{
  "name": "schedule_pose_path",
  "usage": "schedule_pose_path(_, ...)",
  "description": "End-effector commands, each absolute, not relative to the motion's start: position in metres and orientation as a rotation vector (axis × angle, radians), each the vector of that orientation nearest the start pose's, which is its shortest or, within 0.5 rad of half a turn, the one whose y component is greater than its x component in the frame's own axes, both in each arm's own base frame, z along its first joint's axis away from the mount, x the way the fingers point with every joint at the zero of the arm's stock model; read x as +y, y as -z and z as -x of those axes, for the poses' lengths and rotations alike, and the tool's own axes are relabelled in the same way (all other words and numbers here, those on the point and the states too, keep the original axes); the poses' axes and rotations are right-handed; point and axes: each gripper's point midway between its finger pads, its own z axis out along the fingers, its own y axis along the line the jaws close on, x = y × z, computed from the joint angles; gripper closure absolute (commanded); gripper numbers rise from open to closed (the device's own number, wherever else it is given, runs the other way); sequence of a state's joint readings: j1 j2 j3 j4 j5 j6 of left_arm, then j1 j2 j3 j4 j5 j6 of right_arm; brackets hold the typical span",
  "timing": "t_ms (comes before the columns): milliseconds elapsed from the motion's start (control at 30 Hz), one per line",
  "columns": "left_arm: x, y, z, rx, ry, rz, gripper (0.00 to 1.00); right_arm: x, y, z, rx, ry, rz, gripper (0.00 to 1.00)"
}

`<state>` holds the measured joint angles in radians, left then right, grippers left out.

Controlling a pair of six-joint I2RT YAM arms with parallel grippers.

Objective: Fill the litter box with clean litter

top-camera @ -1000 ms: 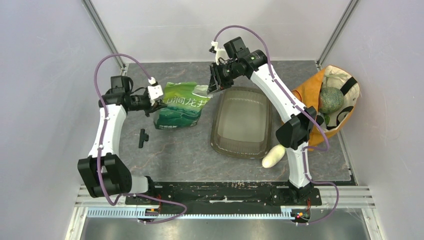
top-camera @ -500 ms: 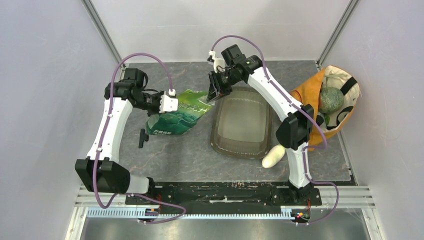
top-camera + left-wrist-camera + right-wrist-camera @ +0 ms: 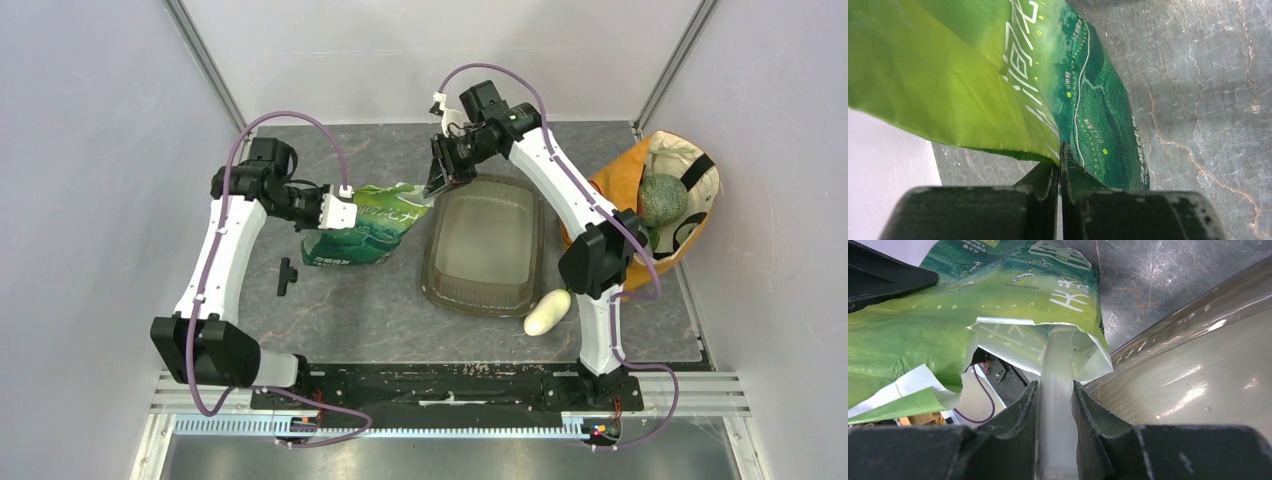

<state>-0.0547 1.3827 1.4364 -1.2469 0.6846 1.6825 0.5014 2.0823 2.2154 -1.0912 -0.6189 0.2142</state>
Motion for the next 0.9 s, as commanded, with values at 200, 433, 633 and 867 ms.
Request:
schedule_pose_path(200, -0.111, -0.271, -0.314, 1.165, 0.078, -1.939, 0.98, 0.344, -0.203, -0.364, 2.586, -1.027, 0.624, 1.00)
schedule_pose_path(433, -0.130, -0.269, -0.313, 1.147, 0.102, -1.941, 0.98, 0.366, -0.187, -0.370, 2.573, -0.954, 0.600, 1.00)
schedule_pose_path(633, -0.143, -0.260, -0.311, 1.149, 0.132, -1.943, 0.98, 0.393, -0.179, -0.355, 2.575, -1.093, 0.623, 1.00)
schedule_pose_path(867, -0.143, -0.243, -0.313, 1.196, 0.148, -1.933, 0.98, 0.419, -0.203, -0.335, 2.460, -1.551, 0.622, 1.00)
